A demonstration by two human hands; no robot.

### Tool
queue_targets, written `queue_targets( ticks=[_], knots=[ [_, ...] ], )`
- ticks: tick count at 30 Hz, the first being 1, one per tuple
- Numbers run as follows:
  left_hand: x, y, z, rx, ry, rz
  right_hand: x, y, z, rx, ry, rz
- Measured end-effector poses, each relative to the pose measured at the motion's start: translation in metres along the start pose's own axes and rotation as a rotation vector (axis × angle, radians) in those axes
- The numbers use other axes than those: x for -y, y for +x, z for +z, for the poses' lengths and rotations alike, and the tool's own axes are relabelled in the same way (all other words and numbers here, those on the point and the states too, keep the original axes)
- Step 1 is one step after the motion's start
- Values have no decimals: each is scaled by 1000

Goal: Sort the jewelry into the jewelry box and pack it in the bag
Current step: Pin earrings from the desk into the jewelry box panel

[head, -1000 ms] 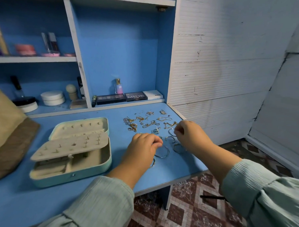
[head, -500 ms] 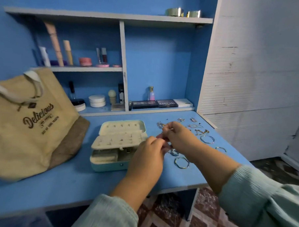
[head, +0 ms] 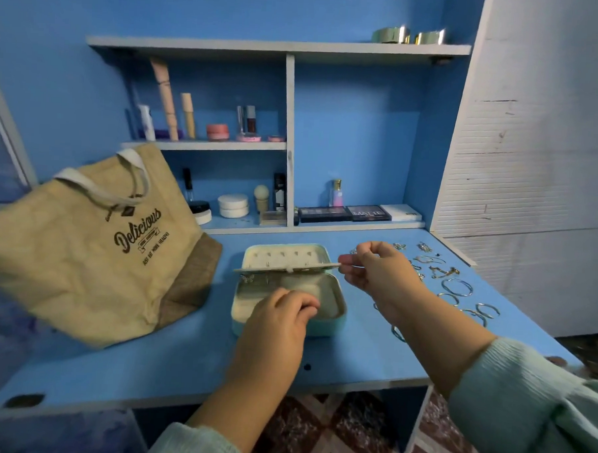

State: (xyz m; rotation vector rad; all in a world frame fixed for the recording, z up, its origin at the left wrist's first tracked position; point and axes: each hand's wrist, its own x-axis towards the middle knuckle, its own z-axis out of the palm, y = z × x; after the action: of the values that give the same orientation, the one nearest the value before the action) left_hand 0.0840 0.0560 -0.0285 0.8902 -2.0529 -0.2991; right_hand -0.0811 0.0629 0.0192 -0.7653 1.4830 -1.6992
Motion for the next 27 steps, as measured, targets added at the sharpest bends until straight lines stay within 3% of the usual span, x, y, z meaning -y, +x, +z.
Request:
queue_targets(
  ticks=[5, 13, 27],
  knots=[
    [14, 8, -13, -12, -35, -114, 1, 2, 10, -33, -9, -93],
    [31, 39, -30, 87, -122, -308, 1, 4, 22, -32, -290, -246],
    [38, 83, -12, 148, -87, -446, -29, 35, 28, -13, -478, -444]
  ],
)
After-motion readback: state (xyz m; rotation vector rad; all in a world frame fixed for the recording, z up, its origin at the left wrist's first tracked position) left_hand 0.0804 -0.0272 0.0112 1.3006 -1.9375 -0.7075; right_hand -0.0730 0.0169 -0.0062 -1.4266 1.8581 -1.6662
